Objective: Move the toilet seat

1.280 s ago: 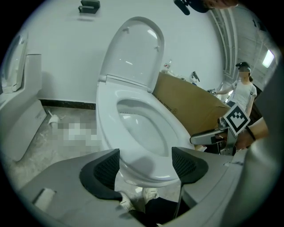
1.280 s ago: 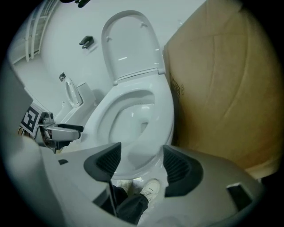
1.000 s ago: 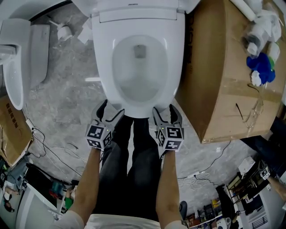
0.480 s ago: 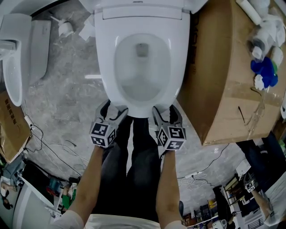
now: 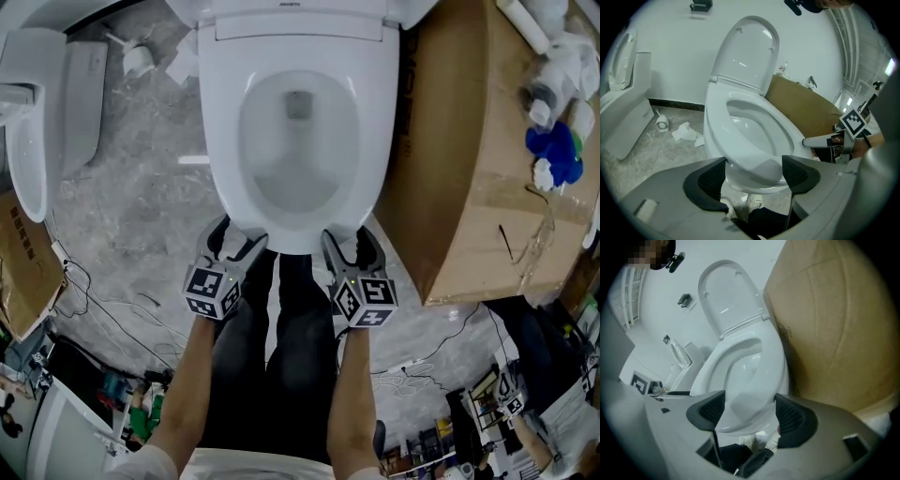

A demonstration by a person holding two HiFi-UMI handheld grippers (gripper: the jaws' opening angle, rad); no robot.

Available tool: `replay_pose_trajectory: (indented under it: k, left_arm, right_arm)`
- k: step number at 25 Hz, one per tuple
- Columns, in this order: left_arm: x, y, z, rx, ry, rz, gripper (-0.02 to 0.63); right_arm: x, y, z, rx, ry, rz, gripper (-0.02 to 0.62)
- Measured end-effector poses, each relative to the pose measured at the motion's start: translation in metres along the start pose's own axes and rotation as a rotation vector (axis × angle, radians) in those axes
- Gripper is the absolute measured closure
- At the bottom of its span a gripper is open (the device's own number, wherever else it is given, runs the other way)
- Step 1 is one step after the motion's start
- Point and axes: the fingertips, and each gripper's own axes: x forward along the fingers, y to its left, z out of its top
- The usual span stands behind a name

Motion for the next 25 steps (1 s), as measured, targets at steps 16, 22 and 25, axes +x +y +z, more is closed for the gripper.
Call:
replay_pose_trajectory:
  k: [16,22,25]
  left_arm:
    - [-0.041,-0.023,0.041,-0.013,-0.085,-0.019,0.225]
    - [-0.056,-0.03,0.06,-0.029,-0.114,-0.037,0.221]
    - [-0.065,-0.033,0.071,-0.037,-0.127,-0.044,0.221]
  right_arm:
    - [-0.045,0.023,0.04,0.024,-0.084,-0.006,0.267]
    - [-0.061,0.033,0.057,0.033,-0.113,-0.007,0.267]
    - [-0.068,0.038,0.067,0.037,-0.131,-0.001,0.267]
